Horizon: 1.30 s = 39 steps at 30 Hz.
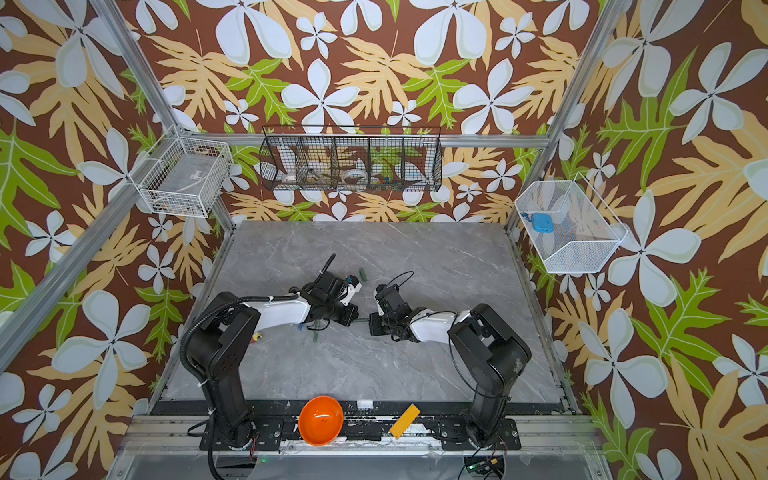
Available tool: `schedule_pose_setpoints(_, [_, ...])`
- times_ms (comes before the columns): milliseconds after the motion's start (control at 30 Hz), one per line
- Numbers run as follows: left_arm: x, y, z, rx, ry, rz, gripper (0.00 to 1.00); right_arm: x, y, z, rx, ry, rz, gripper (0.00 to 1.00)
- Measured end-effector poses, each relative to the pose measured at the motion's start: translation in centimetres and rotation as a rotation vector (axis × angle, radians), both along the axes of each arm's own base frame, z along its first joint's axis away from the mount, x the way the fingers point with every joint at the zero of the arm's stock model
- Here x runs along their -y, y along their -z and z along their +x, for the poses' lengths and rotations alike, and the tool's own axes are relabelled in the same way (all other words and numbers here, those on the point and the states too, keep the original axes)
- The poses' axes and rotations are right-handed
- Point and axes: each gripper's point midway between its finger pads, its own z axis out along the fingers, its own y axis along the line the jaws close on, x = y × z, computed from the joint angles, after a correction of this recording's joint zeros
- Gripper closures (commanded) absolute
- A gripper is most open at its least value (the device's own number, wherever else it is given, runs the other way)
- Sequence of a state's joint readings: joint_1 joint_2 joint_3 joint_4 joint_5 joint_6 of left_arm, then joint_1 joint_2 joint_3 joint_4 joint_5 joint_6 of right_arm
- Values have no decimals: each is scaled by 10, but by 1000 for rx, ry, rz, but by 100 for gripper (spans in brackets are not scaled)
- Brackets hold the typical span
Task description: Insert the pens into the pen caps
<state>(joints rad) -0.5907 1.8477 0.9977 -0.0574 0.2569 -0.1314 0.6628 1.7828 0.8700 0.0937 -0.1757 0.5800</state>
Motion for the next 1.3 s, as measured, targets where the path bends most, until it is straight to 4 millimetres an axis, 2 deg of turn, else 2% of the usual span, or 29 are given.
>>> schedule_pose_setpoints(67, [-1, 0, -9, -4, 1, 11, 94, 0, -1, 7, 6, 5, -2, 77])
schedule_pose_setpoints(100, [-3, -1, -13, -11, -5, 9, 90, 1, -1, 11, 8, 8, -4, 76])
schedule_pose_setpoints(167, [-10, -3, -16, -5, -25, 22, 71, 1, -1, 18, 15, 10, -10, 74])
schedule_pose_setpoints(233, [-13, -9, -17, 2, -48, 14, 57, 2, -3, 25, 26, 11, -23, 71])
schedule_pose_setpoints(367, [-15, -24, -13, 34, -81, -2, 46, 8, -8, 27, 30, 8, -46, 67])
schedule_pose_setpoints(433, [-13, -32, -12, 49, -89, -3, 43, 13, -19, 25, 44, 8, -44, 64])
schedule_pose_setpoints(567, [3, -44, -18, 72, -70, 7, 39, 23, -45, 19, 92, 10, -26, 60])
schedule_pose_setpoints(667, [8, -40, -21, 65, -60, 45, 39, 38, -52, 10, 97, 26, -26, 59])
schedule_pose_setpoints(833, [-8, -19, -17, 36, -99, 165, 41, 63, -61, -3, 114, 67, -30, 57])
schedule_pose_setpoints(1000, [-4, -18, -19, 42, -77, 207, 41, 75, -65, -10, 124, 89, -24, 56])
schedule_pose_setpoints(1133, [1, -15, -21, 47, -67, 237, 42, 79, -66, -12, 122, 107, -20, 55])
schedule_pose_setpoints(1300, [-7, -4, -23, 38, -78, 297, 45, 80, -72, -12, 132, 110, -11, 54])
